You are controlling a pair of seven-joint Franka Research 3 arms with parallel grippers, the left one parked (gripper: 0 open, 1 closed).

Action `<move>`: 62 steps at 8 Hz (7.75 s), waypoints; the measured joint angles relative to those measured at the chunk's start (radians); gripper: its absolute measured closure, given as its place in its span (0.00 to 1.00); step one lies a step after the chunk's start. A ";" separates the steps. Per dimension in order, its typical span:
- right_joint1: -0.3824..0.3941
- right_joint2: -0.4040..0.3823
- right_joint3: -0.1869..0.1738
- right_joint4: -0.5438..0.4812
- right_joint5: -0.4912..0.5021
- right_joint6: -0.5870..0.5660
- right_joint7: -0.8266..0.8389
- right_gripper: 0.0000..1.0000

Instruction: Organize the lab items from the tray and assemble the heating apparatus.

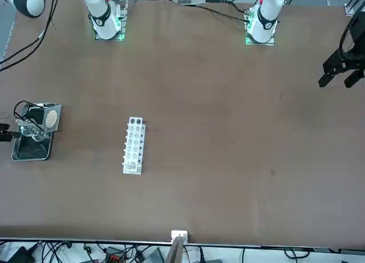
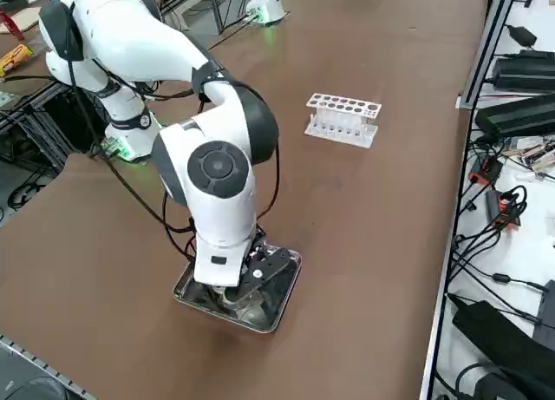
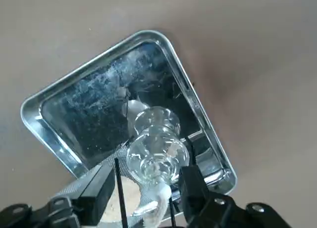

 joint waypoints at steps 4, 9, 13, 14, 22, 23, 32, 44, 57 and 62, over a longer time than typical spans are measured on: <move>-0.012 0.009 0.000 -0.001 0.031 -0.041 -0.053 0.24; -0.031 0.033 0.000 -0.002 0.032 -0.044 -0.102 0.25; -0.038 0.036 0.000 -0.002 0.033 -0.046 -0.117 0.28; -0.039 0.036 0.000 -0.006 0.034 -0.047 -0.124 0.29; -0.042 0.036 0.001 -0.014 0.045 -0.064 -0.132 0.32; -0.042 0.036 0.001 -0.015 0.045 -0.064 -0.132 0.32; -0.042 0.037 0.001 -0.035 0.045 -0.065 -0.134 0.42; -0.042 0.035 0.001 -0.035 0.044 -0.050 -0.134 0.67; -0.037 0.025 0.013 0.003 0.045 0.032 -0.134 0.69; 0.031 -0.106 0.040 0.021 0.045 -0.029 -0.132 0.69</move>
